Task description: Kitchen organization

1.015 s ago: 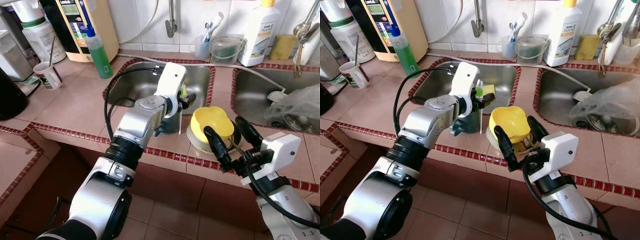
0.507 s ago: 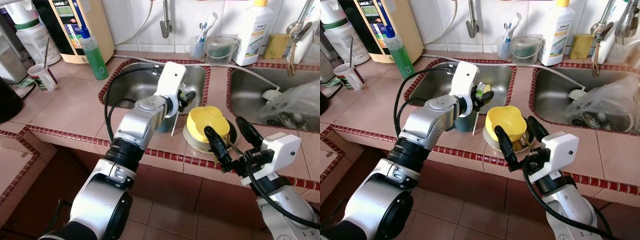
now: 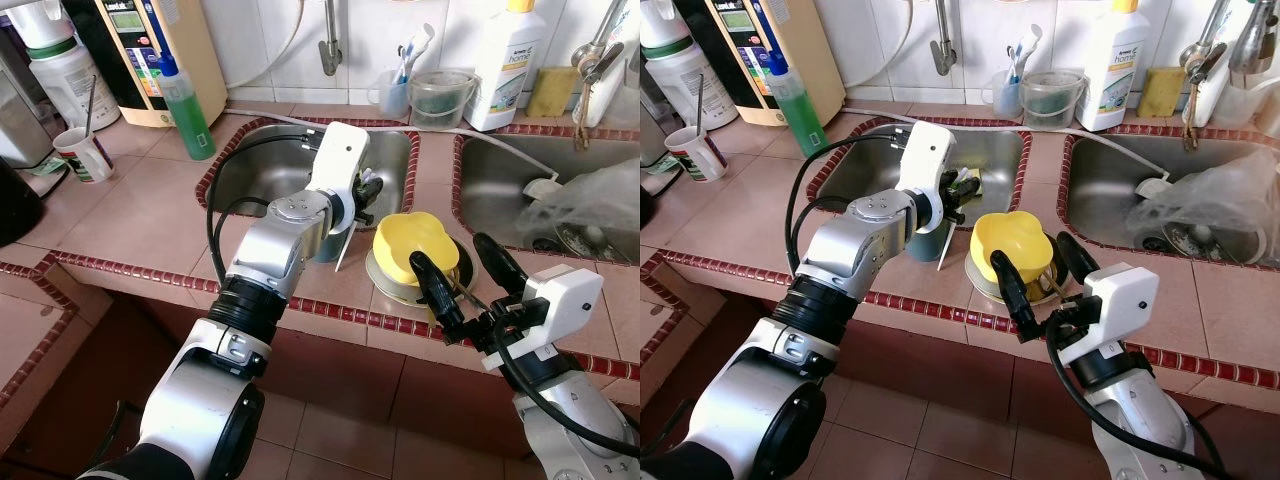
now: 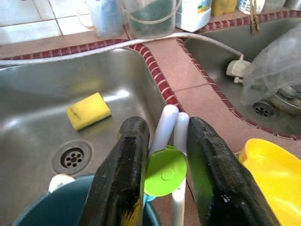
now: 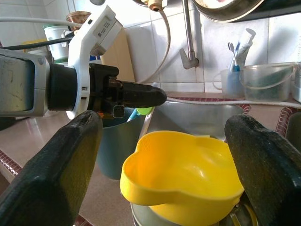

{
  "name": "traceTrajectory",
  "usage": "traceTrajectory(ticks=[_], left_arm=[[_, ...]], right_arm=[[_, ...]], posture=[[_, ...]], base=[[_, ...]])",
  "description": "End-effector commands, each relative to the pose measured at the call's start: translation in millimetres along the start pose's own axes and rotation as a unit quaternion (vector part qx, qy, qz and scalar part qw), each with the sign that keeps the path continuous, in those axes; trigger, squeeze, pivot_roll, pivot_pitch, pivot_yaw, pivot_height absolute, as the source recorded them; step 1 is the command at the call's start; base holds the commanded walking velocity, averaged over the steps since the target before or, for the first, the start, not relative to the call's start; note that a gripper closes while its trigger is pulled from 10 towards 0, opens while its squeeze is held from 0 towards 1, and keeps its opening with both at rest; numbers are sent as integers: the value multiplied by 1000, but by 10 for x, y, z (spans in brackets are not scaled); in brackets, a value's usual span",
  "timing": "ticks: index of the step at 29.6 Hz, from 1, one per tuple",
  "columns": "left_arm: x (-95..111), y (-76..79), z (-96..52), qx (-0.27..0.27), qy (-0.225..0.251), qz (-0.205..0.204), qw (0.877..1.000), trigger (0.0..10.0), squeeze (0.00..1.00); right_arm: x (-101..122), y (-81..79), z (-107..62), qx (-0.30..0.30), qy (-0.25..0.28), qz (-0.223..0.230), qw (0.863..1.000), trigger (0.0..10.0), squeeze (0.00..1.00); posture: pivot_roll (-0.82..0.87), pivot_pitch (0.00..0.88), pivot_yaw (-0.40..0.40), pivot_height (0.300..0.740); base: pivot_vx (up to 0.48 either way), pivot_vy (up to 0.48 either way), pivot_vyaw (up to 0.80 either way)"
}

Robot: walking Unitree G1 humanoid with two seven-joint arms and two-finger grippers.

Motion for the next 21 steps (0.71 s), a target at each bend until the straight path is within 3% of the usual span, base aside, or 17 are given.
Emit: traceTrajectory(ticks=[1, 6, 7, 13, 17, 21], left_arm=[[67, -21, -18, 2, 8, -3, 1000, 549, 0], [73, -43, -18, 5, 8, -5, 1000, 784, 0], [75, -46, -19, 6, 9, -5, 1000, 392, 0], [96, -71, -24, 10, 12, -7, 1000, 588, 0], [125, -110, -33, 14, 16, -8, 1000, 196, 0], [143, -139, -39, 17, 19, -8, 1000, 627, 0]], right_arm=[[78, -33, 11, 9, 13, -1, 1000, 10000, 0], [77, -28, 16, 11, 13, 0, 1000, 10000, 0], [78, -28, 17, 11, 13, 0, 1000, 10000, 0], [81, -26, 20, 12, 13, -2, 1000, 10000, 0], [83, -24, 24, 13, 13, -2, 1000, 10000, 0], [87, -23, 32, 14, 14, -3, 1000, 10000, 0]], posture=[[-28, 68, 146, 740], [-26, 67, 140, 740], [-26, 67, 140, 740], [-27, 66, 136, 740], [-25, 65, 132, 740], [-23, 66, 129, 740]], base=[[0, 0, 0], [0, 0, 0], [0, 0, 0], [0, 0, 0], [0, 0, 0], [0, 0, 0]])
Point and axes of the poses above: a point about 5 cm out from each wrist's last joint towards the gripper, its own z axis pointing out of the wrist towards the gripper, its own x axis along the axis of the wrist's last joint, y = z × x, the point moved 6 cm from there along z, pointing out of the wrist towards the gripper, and after that the axes turned 5 degrees about -z, right-handed, at the moved point
